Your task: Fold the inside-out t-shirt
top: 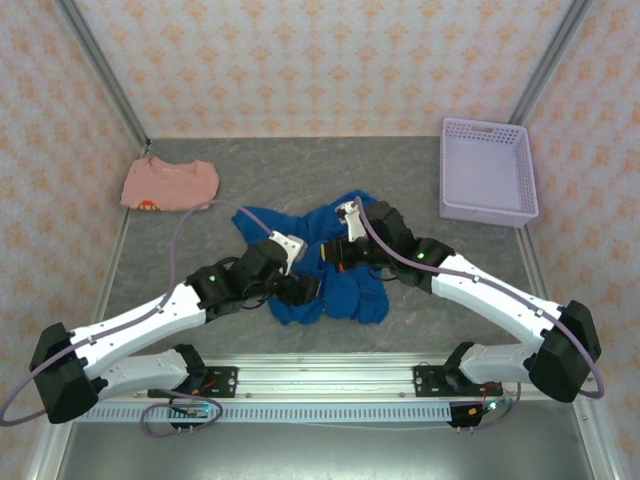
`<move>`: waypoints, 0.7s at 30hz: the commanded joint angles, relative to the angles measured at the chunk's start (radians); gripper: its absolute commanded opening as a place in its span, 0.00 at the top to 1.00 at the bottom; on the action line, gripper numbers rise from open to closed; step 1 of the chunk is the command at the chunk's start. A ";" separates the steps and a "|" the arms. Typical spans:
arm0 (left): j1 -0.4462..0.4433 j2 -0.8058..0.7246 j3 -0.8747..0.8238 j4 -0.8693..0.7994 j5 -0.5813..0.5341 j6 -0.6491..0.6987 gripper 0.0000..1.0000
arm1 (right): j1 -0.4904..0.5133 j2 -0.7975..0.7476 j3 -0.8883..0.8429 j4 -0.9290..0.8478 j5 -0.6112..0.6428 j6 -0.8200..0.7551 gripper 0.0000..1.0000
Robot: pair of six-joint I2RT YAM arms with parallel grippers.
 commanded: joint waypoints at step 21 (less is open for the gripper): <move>0.102 0.116 0.111 0.019 -0.286 0.044 0.78 | -0.016 -0.103 -0.039 0.025 0.005 -0.004 1.00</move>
